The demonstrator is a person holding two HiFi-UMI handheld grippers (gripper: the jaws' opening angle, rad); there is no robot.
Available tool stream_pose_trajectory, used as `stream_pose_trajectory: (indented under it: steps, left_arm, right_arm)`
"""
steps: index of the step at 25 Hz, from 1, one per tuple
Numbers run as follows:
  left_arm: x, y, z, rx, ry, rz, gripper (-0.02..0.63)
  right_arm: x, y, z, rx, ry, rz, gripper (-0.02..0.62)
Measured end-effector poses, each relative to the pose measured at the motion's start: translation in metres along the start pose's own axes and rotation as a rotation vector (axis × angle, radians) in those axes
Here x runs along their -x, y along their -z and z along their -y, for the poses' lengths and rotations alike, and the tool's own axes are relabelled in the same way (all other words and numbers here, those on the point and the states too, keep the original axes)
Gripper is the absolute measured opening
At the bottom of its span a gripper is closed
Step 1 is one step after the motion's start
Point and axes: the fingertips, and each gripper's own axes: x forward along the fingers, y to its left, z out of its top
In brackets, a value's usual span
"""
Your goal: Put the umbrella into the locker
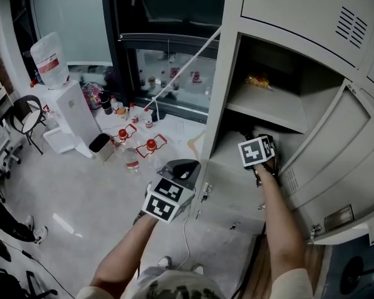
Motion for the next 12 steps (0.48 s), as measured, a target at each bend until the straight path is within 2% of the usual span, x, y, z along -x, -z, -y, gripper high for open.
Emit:
stream_pose_trajectory:
  steps: [12]
  left_arm:
    - [-0.004,-0.018,0.0,0.031,0.044,0.046,0.005]
  right_arm:
    - [0.07,-0.012,0.006,-0.231,-0.054,0.157,0.253]
